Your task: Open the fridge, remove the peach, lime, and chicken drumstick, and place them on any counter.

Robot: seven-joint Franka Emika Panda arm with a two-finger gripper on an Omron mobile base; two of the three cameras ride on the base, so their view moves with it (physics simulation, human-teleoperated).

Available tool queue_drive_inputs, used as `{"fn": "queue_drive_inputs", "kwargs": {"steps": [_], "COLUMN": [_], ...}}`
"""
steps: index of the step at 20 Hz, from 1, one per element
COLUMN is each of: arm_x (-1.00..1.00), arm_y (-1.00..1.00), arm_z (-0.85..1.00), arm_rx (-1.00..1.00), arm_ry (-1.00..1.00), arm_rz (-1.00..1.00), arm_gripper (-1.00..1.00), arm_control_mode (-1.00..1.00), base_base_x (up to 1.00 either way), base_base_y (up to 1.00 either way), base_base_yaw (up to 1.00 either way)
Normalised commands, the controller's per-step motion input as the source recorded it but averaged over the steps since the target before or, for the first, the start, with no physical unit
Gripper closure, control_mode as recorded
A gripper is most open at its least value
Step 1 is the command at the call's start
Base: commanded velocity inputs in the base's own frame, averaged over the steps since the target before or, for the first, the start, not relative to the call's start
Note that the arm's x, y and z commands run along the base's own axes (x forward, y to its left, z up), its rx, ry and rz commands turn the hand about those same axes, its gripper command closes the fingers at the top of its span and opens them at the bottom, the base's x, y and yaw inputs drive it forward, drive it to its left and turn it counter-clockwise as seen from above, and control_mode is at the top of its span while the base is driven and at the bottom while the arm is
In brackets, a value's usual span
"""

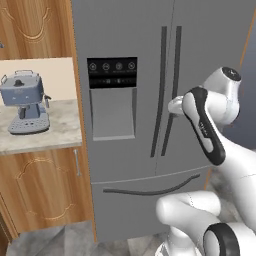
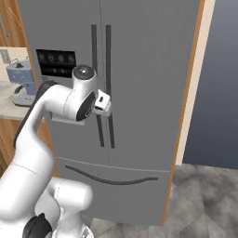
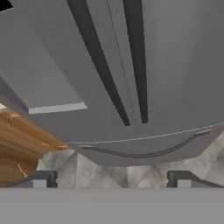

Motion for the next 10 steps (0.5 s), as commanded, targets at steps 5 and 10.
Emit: {"fn": "queue_drive_inputs", "kwargs": {"steps": [5, 10], "arm_x": [0.09, 0.29], "arm_y": [-0.31, -0.02], "arm_z": [0.31, 0.13], "arm_rx": [0.17, 0.07], "arm_ry": [-0.29, -0.29], "arm_rz": [-0.02, 0.00], "arm_gripper": [-1.00, -1.00], "arm_control_mode": [-1.00, -1.00], "base_base_x": [0.00, 0.00], "base_base_y": [0.00, 0.00], "base_base_yaw": [0.00, 0.00]}}
